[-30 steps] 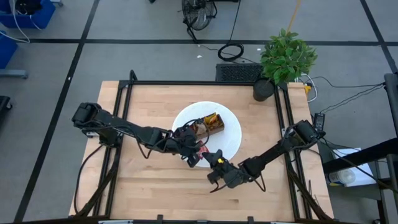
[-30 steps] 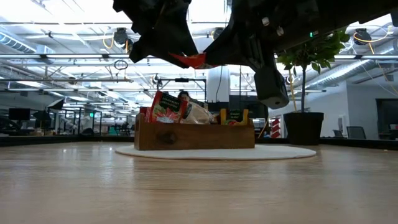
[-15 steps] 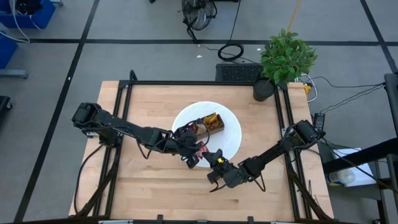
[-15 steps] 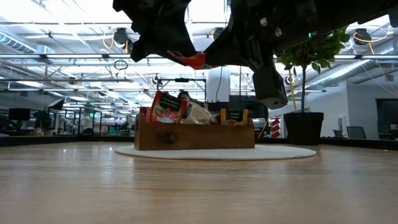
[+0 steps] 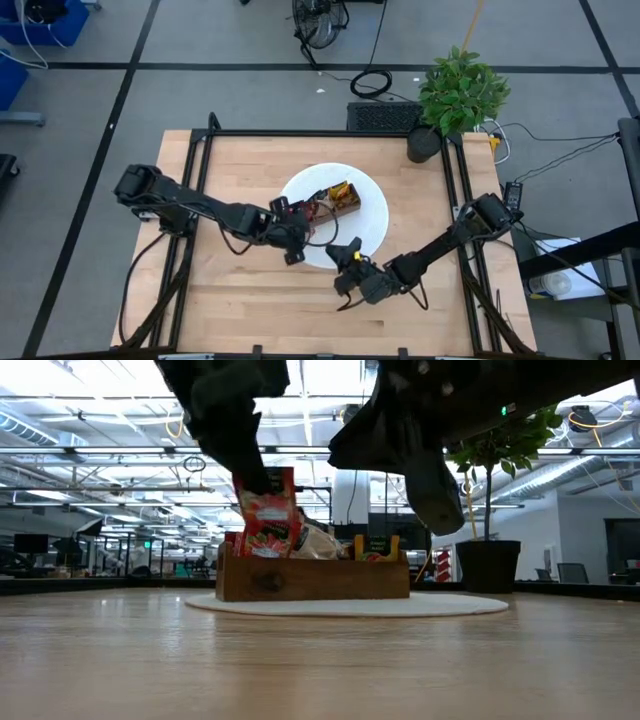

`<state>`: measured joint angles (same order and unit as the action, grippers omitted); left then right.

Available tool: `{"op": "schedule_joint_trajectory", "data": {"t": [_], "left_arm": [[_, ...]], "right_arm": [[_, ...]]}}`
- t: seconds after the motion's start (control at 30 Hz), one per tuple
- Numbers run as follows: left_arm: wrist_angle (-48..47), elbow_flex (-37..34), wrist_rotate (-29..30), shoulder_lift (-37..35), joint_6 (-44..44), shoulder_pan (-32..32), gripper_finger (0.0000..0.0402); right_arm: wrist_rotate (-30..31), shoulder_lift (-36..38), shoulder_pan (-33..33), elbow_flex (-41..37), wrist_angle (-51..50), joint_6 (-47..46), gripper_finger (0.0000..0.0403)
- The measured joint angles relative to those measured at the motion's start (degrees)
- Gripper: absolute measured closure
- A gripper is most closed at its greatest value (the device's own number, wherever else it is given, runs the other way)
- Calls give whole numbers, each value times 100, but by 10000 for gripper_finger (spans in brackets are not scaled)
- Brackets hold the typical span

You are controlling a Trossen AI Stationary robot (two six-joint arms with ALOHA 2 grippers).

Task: Pick & Place Tea
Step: Put the red tea bag into the left section of the wooden organizer

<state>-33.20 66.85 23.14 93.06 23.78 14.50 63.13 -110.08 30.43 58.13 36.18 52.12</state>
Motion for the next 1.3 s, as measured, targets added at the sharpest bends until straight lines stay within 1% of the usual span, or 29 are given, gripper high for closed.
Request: {"op": "schedule_joint_trajectory", "data": {"t": [0.1, 0.23, 0.37, 0.6, 0.77, 1.0, 1.23, 1.27, 1.3], "left_arm": [[-299, 13, 335, 14, -445, -10, 399], [-306, 11, 713, 66, -939, -48, 399], [-312, 20, 901, 58, -1275, -167, 400], [-282, 20, 836, 116, -1344, -405, 400], [-272, 20, 448, 385, -1485, -431, 400], [-316, 20, 454, 697, -1400, -435, 401], [-358, 20, 555, 712, -1275, -431, 401], [-360, 20, 557, 704, -1276, -431, 400], [-360, 20, 557, 695, -1274, -431, 399]], "right_arm": [[-27, 0, 6, 0, 2, -214, 341], [-154, 0, -11, 0, -4, -396, 334], [-330, 0, -71, 0, -104, -533, 333], [-334, 0, -187, -2, -242, -671, 333], [-335, 0, -196, -2, -243, -689, 332], [-337, 0, -196, -4, -248, -696, 332], [-346, 0, -198, -4, -260, -791, 332], [-395, -2, -200, -4, -259, -796, 332], [-570, -2, -214, -4, -262, -846, 332]]}}
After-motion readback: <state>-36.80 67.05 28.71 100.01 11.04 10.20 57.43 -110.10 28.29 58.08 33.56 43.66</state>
